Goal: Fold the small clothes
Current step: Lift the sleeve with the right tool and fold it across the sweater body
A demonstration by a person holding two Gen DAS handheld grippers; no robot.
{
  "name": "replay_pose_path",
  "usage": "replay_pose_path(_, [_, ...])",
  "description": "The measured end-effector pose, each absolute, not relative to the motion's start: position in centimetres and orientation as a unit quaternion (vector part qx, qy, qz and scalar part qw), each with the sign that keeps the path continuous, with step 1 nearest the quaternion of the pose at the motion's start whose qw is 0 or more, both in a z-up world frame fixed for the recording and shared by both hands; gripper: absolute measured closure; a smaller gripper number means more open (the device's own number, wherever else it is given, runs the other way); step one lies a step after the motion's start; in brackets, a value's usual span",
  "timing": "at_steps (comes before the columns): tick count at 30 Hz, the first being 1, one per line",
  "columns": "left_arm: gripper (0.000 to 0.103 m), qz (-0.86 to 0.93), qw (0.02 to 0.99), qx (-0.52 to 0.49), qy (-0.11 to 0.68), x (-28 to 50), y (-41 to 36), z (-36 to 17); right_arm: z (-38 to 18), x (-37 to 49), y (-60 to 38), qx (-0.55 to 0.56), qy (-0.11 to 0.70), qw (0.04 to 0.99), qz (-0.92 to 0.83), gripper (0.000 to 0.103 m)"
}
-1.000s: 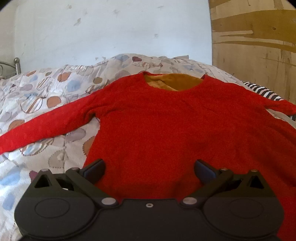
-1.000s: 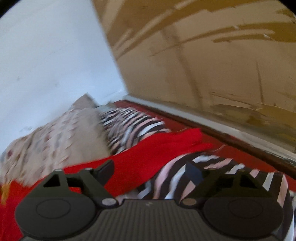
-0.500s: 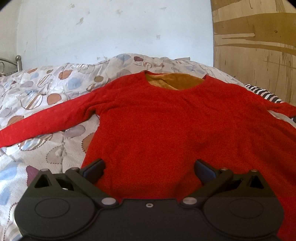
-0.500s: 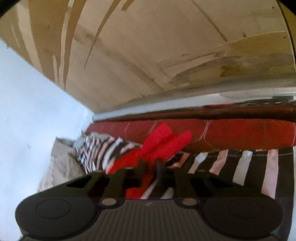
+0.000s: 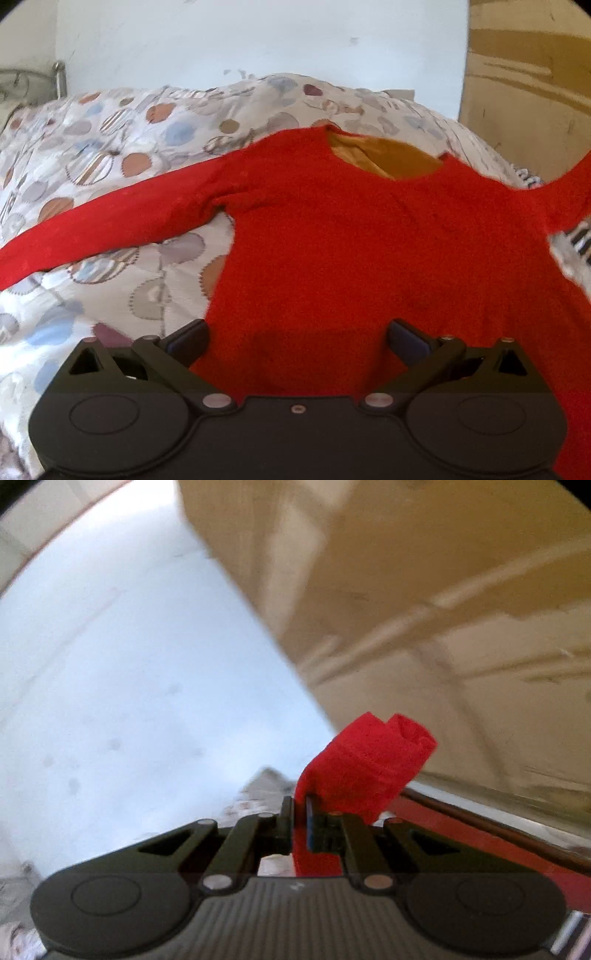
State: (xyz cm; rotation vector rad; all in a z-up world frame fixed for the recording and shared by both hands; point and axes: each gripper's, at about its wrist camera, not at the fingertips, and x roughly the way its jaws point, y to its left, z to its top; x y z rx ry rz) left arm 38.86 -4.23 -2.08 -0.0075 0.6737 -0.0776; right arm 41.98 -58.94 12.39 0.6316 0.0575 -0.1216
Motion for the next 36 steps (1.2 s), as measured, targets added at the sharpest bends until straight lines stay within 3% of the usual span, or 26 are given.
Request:
replay_pose_path(8, [0.001, -0.004, 0.953, -0.038, 0.302, 37.1, 0.3, 1.3, 15.3, 44.2, -43.1, 0.232, 0.028, 0.966, 0.108, 0.096])
replay_pose_path(12, [0.001, 0.039, 0.948, -0.055, 0.311, 36.5, 2.4, 0.8, 12.8, 44.7, -34.1, 0.17, 0.056, 0.971, 0.16, 0.096])
replay_pose_path(20, [0.001, 0.088, 0.934, -0.071, 0.34, 35.0, 6.3, -1.9, 3.9, 42.5, -19.1, -0.01, 0.193, 0.956, 0.221, 0.096])
replay_pose_path(25, [0.001, 0.102, 0.929, -0.084, 0.346, 34.3, 7.7, -2.6, -0.7, 38.2, -14.0, -0.124, 0.256, 0.93, 0.234, 0.096])
replay_pose_path(29, [0.001, 0.101, 0.934, -0.093, 0.329, 34.3, 7.5, -2.2, -1.4, 35.9, -14.3, -0.133, 0.27, 0.919, 0.253, 0.09])
replay_pose_path(30, [0.001, 0.096, 0.936, -0.1, 0.322, 34.3, 7.3, -1.9, -1.5, 35.5, -14.7, -0.124, 0.271, 0.918, 0.261, 0.083])
replay_pose_path(33, [0.001, 0.087, 0.946, -0.12, 0.288, 34.3, 6.5, -1.2, 0.0, 35.5, -18.0, -0.087, 0.272, 0.923, 0.257, 0.039])
replay_pose_path(36, [0.001, 0.072, 0.955, -0.124, 0.258, 34.7, 5.2, -0.7, 1.7, 35.5, -21.8, -0.04, 0.267, 0.931, 0.244, 0.027])
